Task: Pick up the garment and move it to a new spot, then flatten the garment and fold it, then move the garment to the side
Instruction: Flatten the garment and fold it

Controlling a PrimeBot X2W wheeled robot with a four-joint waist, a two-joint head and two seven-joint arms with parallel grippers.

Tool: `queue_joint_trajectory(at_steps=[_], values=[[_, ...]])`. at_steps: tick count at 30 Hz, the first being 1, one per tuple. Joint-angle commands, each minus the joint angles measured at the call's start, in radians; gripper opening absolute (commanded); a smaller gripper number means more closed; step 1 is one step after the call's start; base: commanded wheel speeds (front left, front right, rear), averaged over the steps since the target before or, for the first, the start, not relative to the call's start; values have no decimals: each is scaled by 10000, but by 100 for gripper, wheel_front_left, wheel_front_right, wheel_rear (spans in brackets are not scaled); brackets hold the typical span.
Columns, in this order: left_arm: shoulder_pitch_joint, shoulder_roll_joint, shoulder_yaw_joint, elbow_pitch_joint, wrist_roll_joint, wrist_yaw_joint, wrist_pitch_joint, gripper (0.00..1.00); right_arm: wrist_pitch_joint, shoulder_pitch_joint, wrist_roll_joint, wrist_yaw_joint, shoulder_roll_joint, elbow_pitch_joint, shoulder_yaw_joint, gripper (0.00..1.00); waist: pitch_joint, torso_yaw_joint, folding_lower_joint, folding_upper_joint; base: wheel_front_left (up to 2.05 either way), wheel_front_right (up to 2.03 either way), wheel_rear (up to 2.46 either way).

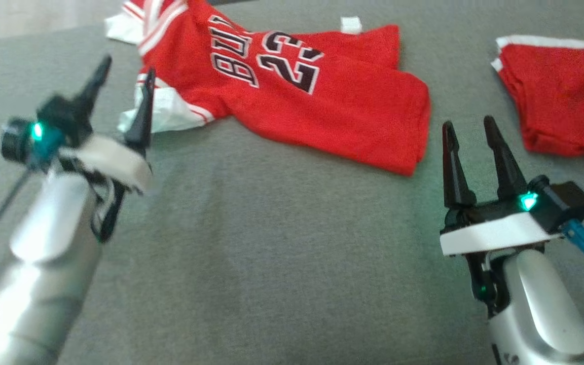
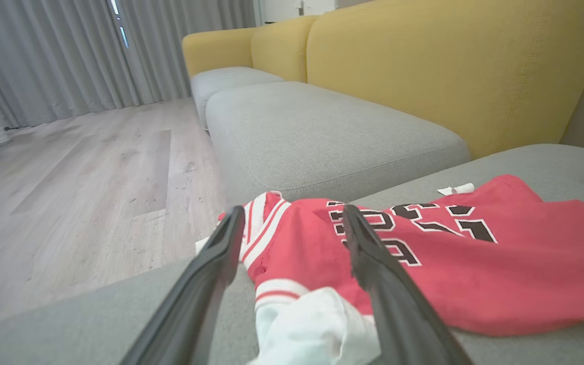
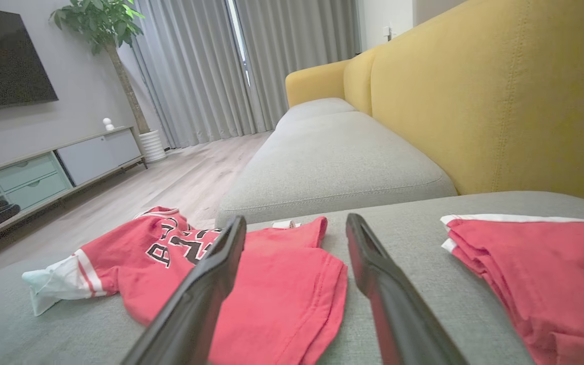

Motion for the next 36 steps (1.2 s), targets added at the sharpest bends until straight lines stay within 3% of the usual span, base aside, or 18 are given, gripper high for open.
queue_joint_trajectory(at_steps=[1, 4, 10, 16, 26, 31, 36], values=[[365, 342, 243, -736, -52, 273, -260, 100, -48, 75, -123, -7, 35, -261, 184, 100, -410, 471, 1, -1, 0, 0, 0], [1060, 241, 297, -1280, -145, 485, -387, 100, -2, 184, -186, -7, 35, -261, 136, 100, -568, 678, 1, -1, 0, 0, 0], [3102, 26, 651, -3076, -172, 1387, -559, 100, 225, 497, -292, -7, 36, -412, 117, 100, -811, 1190, 1, -1, 0, 0, 0], [4692, -576, 1354, -4880, 131, 2032, -575, 100, 463, 678, -458, -7, 36, -576, 85, 100, -855, 1719, 1, -1, 0, 0, 0], [5296, -1080, 1809, -5400, 811, 1808, -577, 100, 873, 293, -689, -7, 36, -626, 659, 100, -834, 2177, 1, -1, 0, 0, 0], [5264, -1539, 1807, -5376, 1014, 1579, -577, 100, 1510, -737, -853, -7, -231, -170, 1675, 100, -534, 2773, 1, -1, 0, 0, 0], [5181, -2106, 1807, -5146, 1186, 1313, -578, 100, 2344, -2458, -153, -7, -831, 1113, 3006, 100, -151, 3617, 1, -1, 0, 0, 0]])
